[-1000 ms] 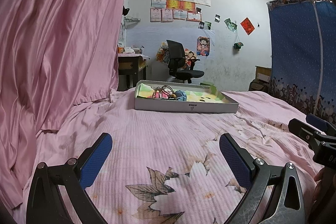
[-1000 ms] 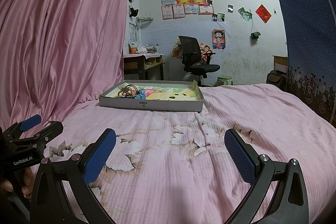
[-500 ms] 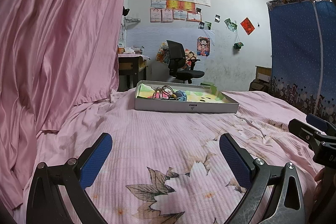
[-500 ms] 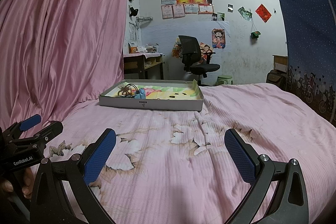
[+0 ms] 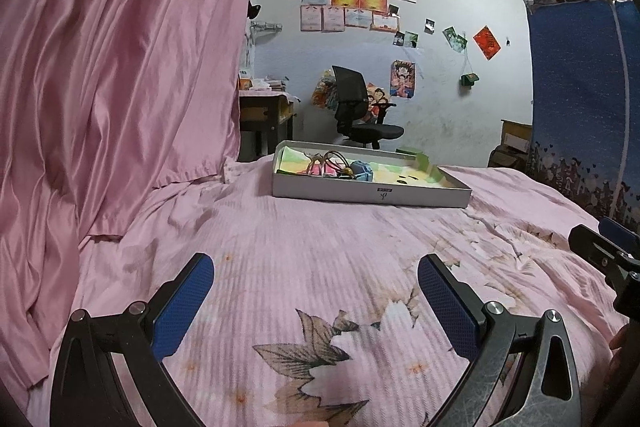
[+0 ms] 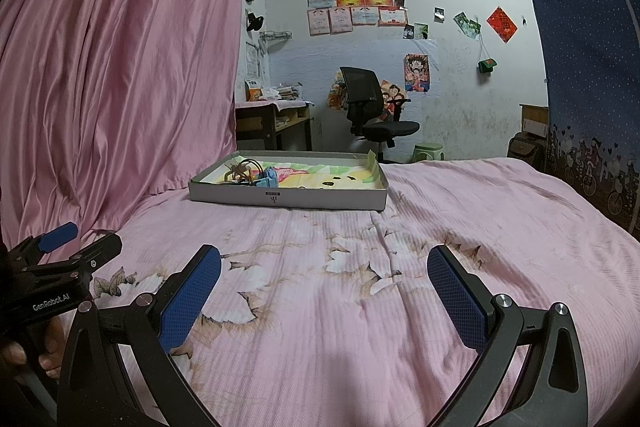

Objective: Organize jewelry

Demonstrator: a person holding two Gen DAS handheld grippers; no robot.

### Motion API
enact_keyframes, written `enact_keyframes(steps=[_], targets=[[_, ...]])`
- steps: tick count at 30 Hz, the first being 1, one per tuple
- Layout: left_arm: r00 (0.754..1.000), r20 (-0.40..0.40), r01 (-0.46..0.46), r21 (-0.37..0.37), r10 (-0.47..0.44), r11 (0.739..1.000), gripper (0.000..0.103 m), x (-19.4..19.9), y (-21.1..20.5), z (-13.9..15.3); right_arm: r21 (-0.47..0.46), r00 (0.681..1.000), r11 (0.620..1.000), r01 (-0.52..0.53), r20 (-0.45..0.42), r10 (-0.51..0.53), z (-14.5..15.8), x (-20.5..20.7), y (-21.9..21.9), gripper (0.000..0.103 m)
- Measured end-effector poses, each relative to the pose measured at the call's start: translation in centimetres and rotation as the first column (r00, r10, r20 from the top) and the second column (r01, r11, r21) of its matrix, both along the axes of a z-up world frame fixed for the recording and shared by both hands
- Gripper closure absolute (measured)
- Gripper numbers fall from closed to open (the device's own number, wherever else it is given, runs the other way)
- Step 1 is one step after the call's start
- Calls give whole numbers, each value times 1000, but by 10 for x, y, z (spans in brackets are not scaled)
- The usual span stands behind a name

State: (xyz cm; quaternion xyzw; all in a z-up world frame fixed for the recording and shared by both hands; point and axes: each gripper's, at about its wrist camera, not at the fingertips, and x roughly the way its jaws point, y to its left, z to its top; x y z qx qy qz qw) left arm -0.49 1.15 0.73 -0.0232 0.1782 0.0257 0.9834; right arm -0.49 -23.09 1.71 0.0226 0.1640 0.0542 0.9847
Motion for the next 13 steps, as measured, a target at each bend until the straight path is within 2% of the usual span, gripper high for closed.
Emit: enact_keyframes(steps=[13], targets=[[1000,-2,-1,3,1,1000,0,5,5,-3,0,1000,1000,0,-2,0,0,0,0,1]])
